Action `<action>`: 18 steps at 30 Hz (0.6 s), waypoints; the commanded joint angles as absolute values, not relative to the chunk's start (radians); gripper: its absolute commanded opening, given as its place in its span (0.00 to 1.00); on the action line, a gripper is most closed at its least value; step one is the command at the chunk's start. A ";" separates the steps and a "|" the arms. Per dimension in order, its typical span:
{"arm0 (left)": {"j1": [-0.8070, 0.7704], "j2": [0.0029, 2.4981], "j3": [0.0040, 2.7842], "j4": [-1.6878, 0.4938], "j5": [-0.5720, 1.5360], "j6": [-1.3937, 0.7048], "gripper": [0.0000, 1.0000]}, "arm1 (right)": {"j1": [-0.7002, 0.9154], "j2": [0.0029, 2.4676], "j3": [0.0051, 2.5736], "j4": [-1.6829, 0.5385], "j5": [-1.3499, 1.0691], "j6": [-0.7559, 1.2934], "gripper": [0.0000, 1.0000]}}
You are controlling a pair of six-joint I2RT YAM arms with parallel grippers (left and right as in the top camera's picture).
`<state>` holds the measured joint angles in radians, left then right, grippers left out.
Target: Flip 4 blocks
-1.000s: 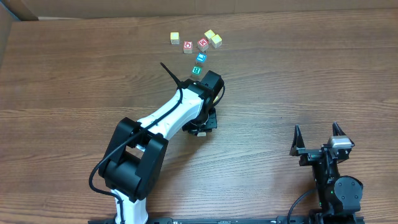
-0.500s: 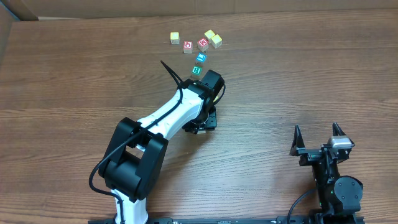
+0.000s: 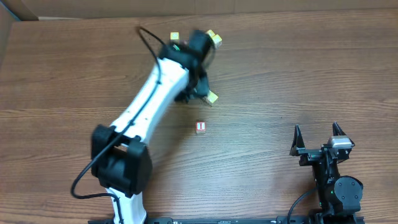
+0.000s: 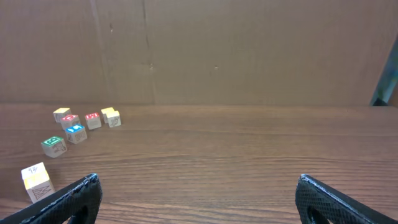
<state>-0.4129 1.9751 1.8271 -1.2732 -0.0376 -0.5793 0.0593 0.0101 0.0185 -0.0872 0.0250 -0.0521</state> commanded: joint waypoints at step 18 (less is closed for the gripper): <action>-0.170 1.961 2.049 -1.333 0.044 -0.396 0.80 | 0.057 0.003 0.008 -0.081 0.020 -0.053 1.00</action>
